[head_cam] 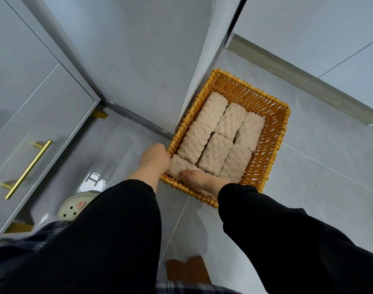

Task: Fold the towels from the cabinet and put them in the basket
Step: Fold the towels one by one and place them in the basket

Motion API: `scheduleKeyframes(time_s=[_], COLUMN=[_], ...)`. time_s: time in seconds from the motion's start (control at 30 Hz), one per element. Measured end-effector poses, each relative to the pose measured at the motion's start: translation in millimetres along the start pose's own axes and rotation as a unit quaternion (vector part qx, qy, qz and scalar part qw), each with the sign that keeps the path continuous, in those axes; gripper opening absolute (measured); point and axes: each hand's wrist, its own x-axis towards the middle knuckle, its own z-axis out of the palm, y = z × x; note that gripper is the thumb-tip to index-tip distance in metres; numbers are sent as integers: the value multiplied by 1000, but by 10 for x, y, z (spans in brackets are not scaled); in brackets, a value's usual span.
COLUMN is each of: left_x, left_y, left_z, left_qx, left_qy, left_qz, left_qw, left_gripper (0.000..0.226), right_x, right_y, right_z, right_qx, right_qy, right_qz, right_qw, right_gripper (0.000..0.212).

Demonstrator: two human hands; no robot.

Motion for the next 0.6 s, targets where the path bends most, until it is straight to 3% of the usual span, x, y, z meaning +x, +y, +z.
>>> scheduleKeyframes(time_s=[0.17, 0.27, 0.43, 0.6], left_x=[-91, -167, -322, -636], left_y=[14, 76, 197, 279], left_z=[-41, -122, -381, -913], left_qx=[-11, -48, -108, -128], left_qy=[-9, -13, 8, 26], left_qz=[16, 39, 80, 105], left_qw=[1000, 998, 991, 986], left_gripper=[15, 12, 31, 34], right_x=[-58, -183, -471, -851], right_y=[15, -16, -218, -593], right_z=[-262, -392, -565, -688], right_qx=[91, 99, 149, 119], right_qy=[135, 161, 218, 267], right_qz=[0, -20, -66, -152], right_qw=[987, 982, 962, 944], right_gripper=[38, 35, 30, 32])
